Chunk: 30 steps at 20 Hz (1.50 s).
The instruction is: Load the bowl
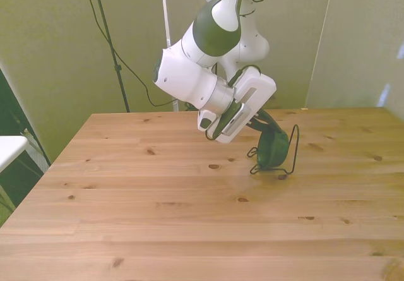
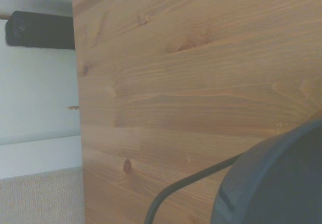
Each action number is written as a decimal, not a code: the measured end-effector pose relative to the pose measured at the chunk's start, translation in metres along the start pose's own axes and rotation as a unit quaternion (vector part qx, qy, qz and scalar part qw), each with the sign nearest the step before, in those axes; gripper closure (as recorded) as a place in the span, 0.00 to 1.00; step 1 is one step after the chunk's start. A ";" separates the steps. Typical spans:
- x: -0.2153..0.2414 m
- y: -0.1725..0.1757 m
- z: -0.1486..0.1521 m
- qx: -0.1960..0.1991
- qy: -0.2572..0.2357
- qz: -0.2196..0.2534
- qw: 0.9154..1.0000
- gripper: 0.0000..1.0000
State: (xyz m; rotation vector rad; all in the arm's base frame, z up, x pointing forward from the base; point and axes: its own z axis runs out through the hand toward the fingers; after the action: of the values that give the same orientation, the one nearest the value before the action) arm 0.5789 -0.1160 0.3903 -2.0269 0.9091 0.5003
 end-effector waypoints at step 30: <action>-0.182 -0.006 -0.068 -0.066 0.245 0.085 0.964 0.00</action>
State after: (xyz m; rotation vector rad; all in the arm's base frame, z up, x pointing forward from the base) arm 0.4652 -0.0936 0.5461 -2.2512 1.3848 0.1464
